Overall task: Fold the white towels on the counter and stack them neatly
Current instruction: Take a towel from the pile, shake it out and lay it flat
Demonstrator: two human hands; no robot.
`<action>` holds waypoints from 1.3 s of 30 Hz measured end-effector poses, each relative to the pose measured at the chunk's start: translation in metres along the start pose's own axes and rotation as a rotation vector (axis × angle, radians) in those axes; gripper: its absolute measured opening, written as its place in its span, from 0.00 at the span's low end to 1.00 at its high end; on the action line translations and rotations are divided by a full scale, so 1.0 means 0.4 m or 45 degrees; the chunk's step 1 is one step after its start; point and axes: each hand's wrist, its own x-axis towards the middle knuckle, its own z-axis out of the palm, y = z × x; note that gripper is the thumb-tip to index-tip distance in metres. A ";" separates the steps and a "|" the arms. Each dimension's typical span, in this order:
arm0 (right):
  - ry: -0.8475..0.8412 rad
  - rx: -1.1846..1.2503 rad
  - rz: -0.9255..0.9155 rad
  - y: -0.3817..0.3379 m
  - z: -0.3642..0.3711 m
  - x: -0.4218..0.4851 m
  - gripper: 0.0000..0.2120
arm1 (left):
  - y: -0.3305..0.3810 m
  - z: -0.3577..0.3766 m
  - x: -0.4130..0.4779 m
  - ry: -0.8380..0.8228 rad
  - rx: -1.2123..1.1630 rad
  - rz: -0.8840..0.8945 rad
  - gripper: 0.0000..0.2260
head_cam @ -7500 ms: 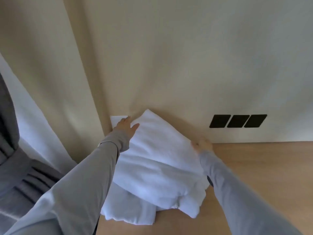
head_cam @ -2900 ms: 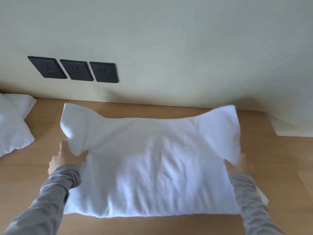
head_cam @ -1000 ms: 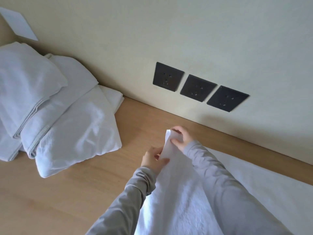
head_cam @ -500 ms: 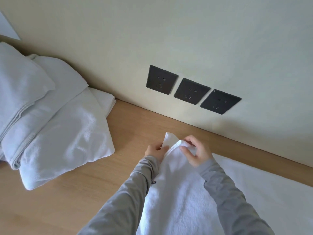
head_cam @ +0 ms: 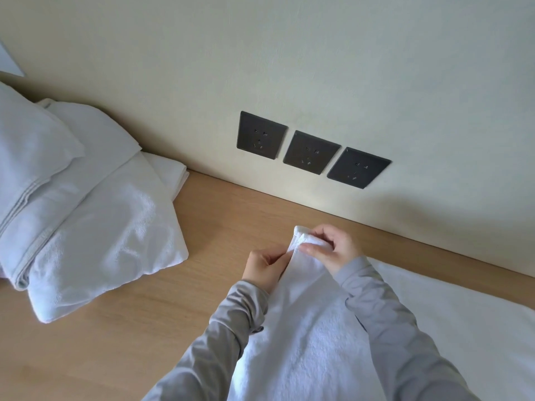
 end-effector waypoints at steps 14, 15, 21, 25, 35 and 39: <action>-0.092 -0.094 -0.171 -0.015 -0.115 -0.127 0.13 | 0.029 0.069 -0.100 -0.205 0.105 0.156 0.10; -0.082 -0.132 -0.175 -0.012 -0.124 -0.135 0.12 | 0.032 0.075 -0.107 -0.229 0.101 0.152 0.09; -0.039 -0.171 -0.254 0.002 -0.137 -0.173 0.06 | 0.061 0.112 -0.108 -0.130 0.093 0.115 0.07; 0.003 -0.134 -0.293 0.002 -0.135 -0.187 0.08 | 0.068 0.114 -0.111 -0.067 0.188 0.155 0.08; 0.116 -0.257 -0.454 -0.031 -0.127 -0.220 0.09 | 0.067 0.087 -0.117 0.066 0.469 0.322 0.07; 0.137 -0.258 -0.456 -0.035 -0.122 -0.222 0.04 | 0.072 0.086 -0.130 0.042 0.536 0.420 0.05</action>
